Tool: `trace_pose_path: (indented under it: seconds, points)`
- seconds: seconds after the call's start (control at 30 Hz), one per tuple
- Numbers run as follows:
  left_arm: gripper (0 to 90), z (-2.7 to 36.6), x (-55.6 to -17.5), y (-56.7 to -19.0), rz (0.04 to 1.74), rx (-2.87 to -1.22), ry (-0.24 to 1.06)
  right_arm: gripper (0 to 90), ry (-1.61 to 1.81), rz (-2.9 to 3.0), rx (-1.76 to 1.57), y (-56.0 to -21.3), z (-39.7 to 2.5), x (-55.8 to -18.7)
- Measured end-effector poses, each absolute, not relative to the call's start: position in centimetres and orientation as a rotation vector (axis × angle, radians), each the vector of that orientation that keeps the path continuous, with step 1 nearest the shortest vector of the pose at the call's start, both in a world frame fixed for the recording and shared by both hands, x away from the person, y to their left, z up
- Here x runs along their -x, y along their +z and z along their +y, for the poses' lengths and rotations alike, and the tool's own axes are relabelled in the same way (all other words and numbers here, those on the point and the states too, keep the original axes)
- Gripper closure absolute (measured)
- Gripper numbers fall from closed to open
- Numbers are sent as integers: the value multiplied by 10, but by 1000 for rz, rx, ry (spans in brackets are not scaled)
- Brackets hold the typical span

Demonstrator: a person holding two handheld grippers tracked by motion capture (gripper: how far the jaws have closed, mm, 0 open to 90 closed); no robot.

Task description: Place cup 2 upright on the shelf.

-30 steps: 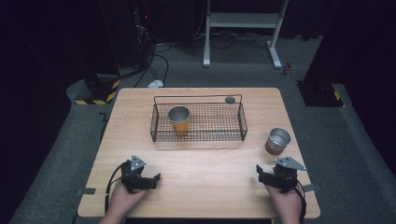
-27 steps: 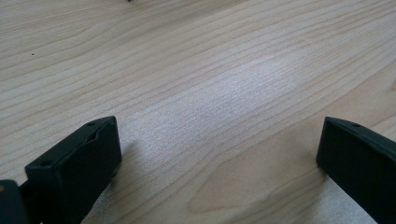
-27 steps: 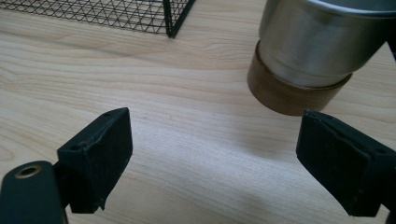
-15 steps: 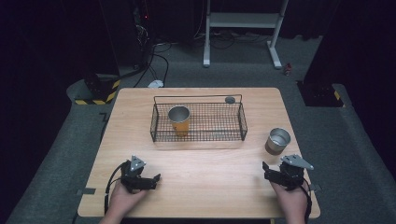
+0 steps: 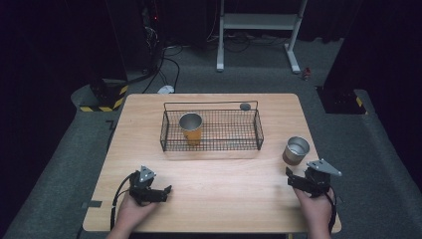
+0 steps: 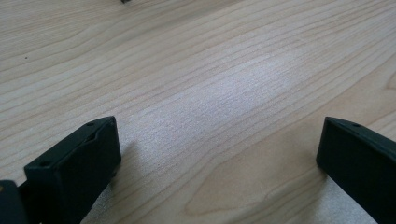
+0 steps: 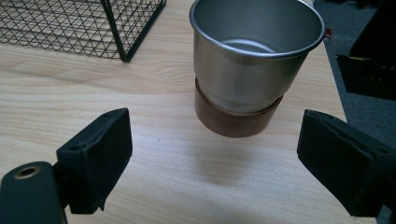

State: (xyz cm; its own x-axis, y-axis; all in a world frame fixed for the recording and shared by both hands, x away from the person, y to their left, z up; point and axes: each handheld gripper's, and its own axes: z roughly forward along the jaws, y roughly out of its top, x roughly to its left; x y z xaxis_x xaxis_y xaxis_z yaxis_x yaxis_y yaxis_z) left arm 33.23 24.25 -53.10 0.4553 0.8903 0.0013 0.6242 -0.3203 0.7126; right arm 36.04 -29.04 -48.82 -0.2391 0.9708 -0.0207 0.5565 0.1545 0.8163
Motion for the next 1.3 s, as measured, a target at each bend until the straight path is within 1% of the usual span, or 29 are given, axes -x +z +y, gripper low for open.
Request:
trace_pose_path:
  seconds: [0.83, 1.3]
  points:
    - [1, 242, -332, -531, 1262, -2056, 531, 111, 973, 1837, -1487, -487, -296, -394]
    - [2, 242, -332, -531, 1264, -2055, 531, 111, 990, 1823, -1512, -494, -298, -415]
